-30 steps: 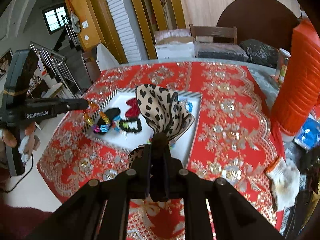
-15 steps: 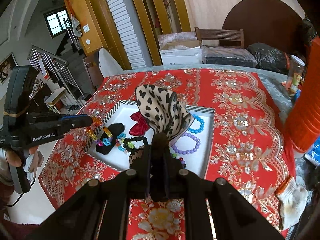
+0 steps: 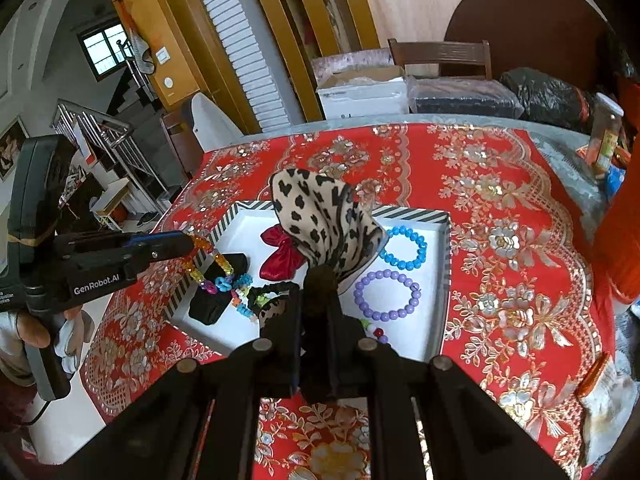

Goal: Organize jewelry
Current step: 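Lower the bow into the tray with the right tool while the left tool sets the amber bracelet inside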

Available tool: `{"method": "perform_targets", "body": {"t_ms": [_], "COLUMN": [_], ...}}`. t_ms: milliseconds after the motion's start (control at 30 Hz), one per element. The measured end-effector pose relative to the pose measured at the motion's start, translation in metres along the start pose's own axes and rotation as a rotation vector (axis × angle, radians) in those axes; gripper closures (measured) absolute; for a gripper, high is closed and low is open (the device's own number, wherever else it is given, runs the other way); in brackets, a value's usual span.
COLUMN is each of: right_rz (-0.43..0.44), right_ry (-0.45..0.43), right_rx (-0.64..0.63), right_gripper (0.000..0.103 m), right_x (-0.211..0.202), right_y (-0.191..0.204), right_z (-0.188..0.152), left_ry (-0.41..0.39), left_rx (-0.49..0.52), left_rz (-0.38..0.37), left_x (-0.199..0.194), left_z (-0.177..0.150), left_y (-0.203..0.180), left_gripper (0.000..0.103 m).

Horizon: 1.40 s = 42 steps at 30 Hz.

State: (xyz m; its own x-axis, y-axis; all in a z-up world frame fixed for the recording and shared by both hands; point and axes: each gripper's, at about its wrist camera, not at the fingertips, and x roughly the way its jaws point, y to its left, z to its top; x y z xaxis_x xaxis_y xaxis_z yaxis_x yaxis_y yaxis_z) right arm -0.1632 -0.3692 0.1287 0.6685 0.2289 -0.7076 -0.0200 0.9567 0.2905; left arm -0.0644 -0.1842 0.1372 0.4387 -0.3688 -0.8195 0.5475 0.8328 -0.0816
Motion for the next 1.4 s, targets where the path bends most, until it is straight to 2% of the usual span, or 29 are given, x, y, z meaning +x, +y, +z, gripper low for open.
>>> {"method": "perform_targets", "body": {"t_ms": [333, 667, 833, 1067, 1400], "right_rz": [-0.008, -0.003, 0.004, -0.01, -0.016], "right_ry": [0.021, 0.039, 0.065, 0.153, 0.229], "right_rx": [0.061, 0.173, 0.216, 0.23, 0.193], "right_gripper": [0.092, 0.092, 0.092, 0.092, 0.091], "right_x": [0.026, 0.055, 0.073, 0.099, 0.112], "right_y": [-0.008, -0.026, -0.029, -0.029, -0.018], "right_z": [0.01, 0.019, 0.017, 0.002, -0.014], "left_ry": [0.025, 0.043, 0.086, 0.146, 0.148], "left_rx": [-0.004, -0.054, -0.095, -0.123, -0.127], "left_rz": [-0.009, -0.036, -0.032, -0.008, 0.019], "left_x": [0.025, 0.055, 0.071, 0.087, 0.093], "left_z": [0.017, 0.036, 0.027, 0.002, -0.008], "left_y": [0.013, 0.028, 0.04, 0.05, 0.046], "left_gripper": [0.103, 0.103, 0.103, 0.103, 0.103]}}
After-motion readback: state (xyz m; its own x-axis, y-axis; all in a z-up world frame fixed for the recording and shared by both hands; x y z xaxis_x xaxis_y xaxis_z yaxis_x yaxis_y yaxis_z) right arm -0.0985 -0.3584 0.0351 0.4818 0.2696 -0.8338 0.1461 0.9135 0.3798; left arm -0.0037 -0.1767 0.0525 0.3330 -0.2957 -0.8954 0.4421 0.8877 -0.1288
